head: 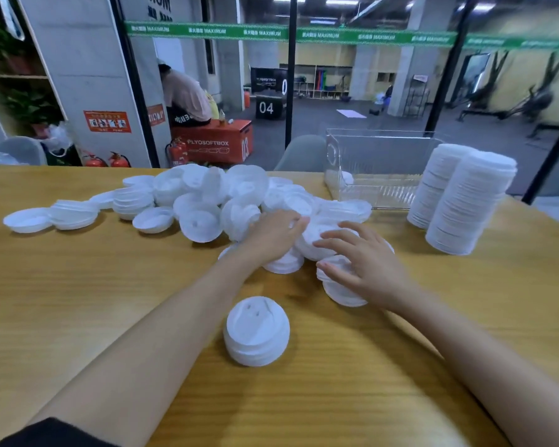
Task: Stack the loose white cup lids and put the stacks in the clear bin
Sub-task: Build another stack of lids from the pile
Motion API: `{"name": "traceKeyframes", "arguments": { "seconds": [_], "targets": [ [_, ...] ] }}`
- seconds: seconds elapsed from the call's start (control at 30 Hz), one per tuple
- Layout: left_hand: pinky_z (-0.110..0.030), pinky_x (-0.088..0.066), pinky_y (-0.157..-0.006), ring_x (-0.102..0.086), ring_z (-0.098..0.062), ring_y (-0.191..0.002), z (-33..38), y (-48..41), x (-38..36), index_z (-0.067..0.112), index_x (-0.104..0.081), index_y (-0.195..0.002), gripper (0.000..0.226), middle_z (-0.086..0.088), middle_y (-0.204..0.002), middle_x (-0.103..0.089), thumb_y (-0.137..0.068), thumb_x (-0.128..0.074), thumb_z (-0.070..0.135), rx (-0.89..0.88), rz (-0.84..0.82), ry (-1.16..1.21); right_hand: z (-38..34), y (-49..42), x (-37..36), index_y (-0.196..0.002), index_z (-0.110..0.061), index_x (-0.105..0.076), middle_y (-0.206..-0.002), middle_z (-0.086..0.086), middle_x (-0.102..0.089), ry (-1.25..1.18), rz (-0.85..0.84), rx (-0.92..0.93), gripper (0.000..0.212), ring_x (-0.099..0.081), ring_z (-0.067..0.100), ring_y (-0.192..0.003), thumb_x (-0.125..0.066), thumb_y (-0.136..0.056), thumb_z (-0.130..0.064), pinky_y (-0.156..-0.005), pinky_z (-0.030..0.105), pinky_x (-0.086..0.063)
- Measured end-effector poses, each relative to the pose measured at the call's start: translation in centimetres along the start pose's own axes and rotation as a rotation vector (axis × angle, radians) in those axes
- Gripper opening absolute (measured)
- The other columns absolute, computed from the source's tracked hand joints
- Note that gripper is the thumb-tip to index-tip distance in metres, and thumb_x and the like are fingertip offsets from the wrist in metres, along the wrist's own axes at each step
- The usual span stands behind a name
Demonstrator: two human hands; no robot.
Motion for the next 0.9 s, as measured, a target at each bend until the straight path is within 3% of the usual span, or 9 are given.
{"name": "traceKeyframes", "arguments": {
  "seconds": [0.13, 0.23, 0.47, 0.63, 0.77, 0.9],
  "targets": [
    [-0.038, -0.047, -0.086, -0.059, -0.020, -0.095, -0.9, 2.9, 1.9, 0.022, -0.064, -0.092, 0.026, 0.006, -0.093, -0.064, -0.103, -0.044, 0.035, -0.129, 0.023, 0.036, -2.1, 0.6, -0.1, -0.127, -0.032, -0.063, -0.135, -0.014, -0.057, -0.062, 0.037, 0.058, 0.059, -0.034, 0.016, -0.137, -0.036, -0.087, -0.067, -0.110, 0.034, -0.025],
    [-0.024, -0.041, -0.088, -0.056, -0.011, -0.100, -2.6, 5.7, 3.3, 0.011, -0.067, -0.109, 0.024, 0.002, -0.107, -0.066, -0.102, -0.050, 0.025, -0.193, 0.080, 0.022, -4.4, 1.4, -1.1, -0.128, -0.033, -0.062, -0.134, -0.016, -0.057, -0.136, 0.012, 0.144, 0.058, -0.037, 0.018, -0.135, -0.041, -0.088, -0.069, -0.111, 0.039, -0.032],
    [-0.024, -0.042, -0.091, -0.055, -0.008, -0.108, -7.2, 10.5, 4.5, 0.021, -0.065, -0.115, 0.029, 0.016, -0.110, -0.062, -0.099, -0.045, 0.035, -0.265, 0.236, 0.006, -8.7, 2.4, -3.0, -0.134, -0.044, -0.052, -0.137, -0.027, -0.048, -0.198, -0.220, 0.241, 0.063, -0.030, 0.007, -0.134, -0.052, -0.079, -0.074, -0.112, 0.034, -0.028],
    [-0.018, -0.044, -0.089, -0.059, -0.004, -0.101, -7.4, 11.8, 4.5, 0.016, -0.066, -0.111, 0.028, 0.008, -0.106, -0.067, -0.096, -0.051, 0.033, -0.344, 0.295, 0.114, -7.6, 0.7, -3.5, -0.136, -0.038, -0.051, -0.130, -0.019, -0.055, -0.246, -0.231, 0.092, 0.073, -0.038, 0.006, -0.116, -0.045, -0.075, -0.077, -0.104, 0.034, -0.036],
    [-0.017, -0.046, -0.086, -0.061, -0.005, -0.100, -7.6, 12.5, 3.7, 0.018, -0.064, -0.113, 0.036, 0.009, -0.106, -0.067, -0.090, -0.052, 0.044, -0.308, 0.210, 0.221, -6.8, 0.0, -4.0, -0.139, -0.039, -0.048, -0.135, -0.020, -0.048, -0.274, -0.232, 0.065, 0.076, -0.040, 0.005, -0.122, -0.047, -0.073, -0.077, -0.108, 0.028, -0.034],
    [-0.008, -0.041, -0.088, -0.060, -0.008, -0.105, -7.2, 12.6, 3.6, 0.025, -0.058, -0.124, 0.052, 0.010, -0.110, -0.065, -0.080, -0.067, 0.050, -0.279, 0.075, 0.287, -6.4, 0.2, -4.4, -0.135, -0.045, -0.048, -0.133, -0.024, -0.045, -0.284, -0.212, 0.088, 0.069, -0.042, 0.004, -0.125, -0.054, -0.073, -0.074, -0.104, 0.014, -0.028]
  ]
}}
Point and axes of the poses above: each hand's wrist, its own y-axis away from the middle knuckle, its own x-axis out of the back of the hand, z = x × y, the point moved 2 cm from there along -y, towards the middle knuckle
